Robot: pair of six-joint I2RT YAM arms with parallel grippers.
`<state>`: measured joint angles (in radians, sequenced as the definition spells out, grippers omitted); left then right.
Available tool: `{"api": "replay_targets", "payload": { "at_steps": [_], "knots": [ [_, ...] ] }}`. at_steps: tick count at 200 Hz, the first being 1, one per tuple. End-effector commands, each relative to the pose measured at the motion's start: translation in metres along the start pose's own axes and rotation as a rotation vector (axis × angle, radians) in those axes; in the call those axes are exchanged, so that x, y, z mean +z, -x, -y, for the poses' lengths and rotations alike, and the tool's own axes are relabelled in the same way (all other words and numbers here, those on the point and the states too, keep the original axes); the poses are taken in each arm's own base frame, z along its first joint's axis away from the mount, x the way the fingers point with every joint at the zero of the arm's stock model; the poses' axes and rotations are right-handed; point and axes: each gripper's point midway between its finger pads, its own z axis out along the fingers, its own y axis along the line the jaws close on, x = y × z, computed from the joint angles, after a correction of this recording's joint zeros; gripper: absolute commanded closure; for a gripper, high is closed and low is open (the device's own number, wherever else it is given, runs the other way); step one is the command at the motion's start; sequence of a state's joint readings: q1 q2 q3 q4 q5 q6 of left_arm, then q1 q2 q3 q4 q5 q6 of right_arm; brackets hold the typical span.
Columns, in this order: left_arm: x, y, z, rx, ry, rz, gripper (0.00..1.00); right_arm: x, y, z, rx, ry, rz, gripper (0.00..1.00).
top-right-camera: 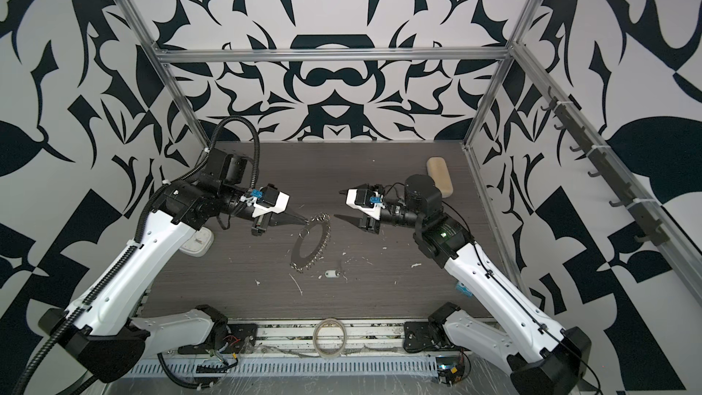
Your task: Remove the keys from the keyring
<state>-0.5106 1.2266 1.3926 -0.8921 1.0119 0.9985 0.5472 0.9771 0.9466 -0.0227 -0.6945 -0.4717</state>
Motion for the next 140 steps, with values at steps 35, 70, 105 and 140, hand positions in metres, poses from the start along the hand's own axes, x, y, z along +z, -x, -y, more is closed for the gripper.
{"api": "replay_targets", "payload": {
  "at_steps": [35,70,105,140],
  "knots": [
    [0.006,-0.07,-0.014,-0.14,0.168,-0.184,1.0,-0.022,-0.052,0.046,0.358,-0.419,-0.084,0.38],
    [0.001,-0.109,-0.027,-0.295,0.329,-0.286,1.0,-0.028,-0.111,0.04,0.57,-0.509,-0.237,0.27],
    [-0.026,-0.128,-0.036,-0.413,0.565,-0.369,1.0,-0.038,-0.137,0.04,0.641,-0.598,-0.308,0.16],
    [-0.049,-0.15,-0.025,-0.629,0.724,-0.448,1.0,-0.04,-0.143,0.042,0.699,-0.631,-0.318,0.01]
  ]
}}
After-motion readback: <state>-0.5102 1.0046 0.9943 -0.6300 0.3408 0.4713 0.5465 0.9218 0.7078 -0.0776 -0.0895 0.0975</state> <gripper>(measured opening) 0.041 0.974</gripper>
